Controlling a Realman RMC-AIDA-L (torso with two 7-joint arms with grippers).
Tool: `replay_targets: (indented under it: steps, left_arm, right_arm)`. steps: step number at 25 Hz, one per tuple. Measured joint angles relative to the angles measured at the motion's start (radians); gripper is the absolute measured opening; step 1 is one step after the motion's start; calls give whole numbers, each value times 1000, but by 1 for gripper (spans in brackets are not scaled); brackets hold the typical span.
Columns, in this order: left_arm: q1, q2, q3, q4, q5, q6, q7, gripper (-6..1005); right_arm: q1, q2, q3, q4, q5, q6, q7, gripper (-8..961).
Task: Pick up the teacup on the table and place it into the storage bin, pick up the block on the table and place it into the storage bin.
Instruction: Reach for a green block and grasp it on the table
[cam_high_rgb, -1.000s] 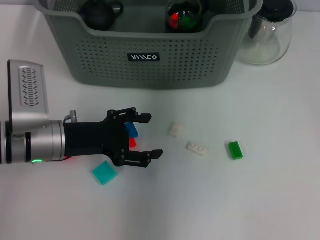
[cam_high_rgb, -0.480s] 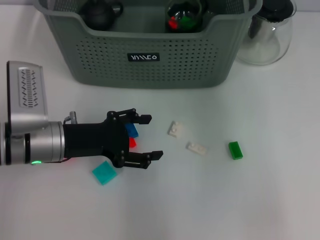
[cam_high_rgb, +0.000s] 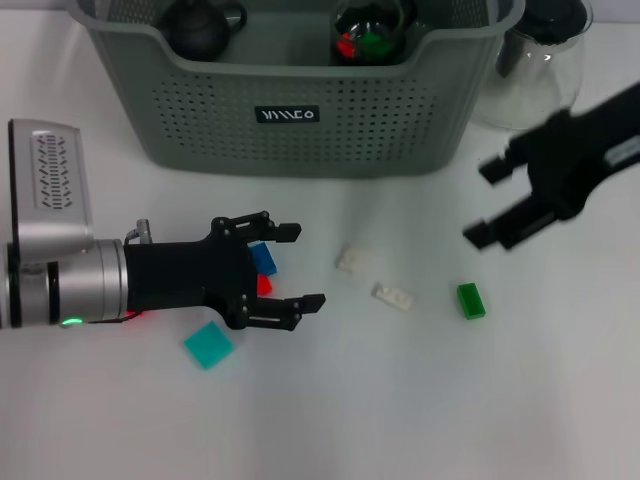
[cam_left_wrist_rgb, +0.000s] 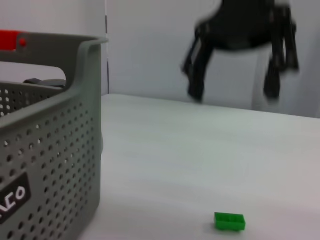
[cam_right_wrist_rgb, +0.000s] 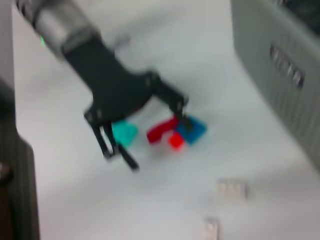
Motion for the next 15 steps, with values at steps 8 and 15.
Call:
replay_targets:
  steps: [8,15]
  left_arm:
    - [2,0,-3,-24,-54,-6,0,887]
    - [5,1,-28,-53,-79,-8,-2,888]
  right_arm:
    - [65,42,-190,182,-206,150,-59,917]
    - [97,44,-391,260,-237,262,-67,918]
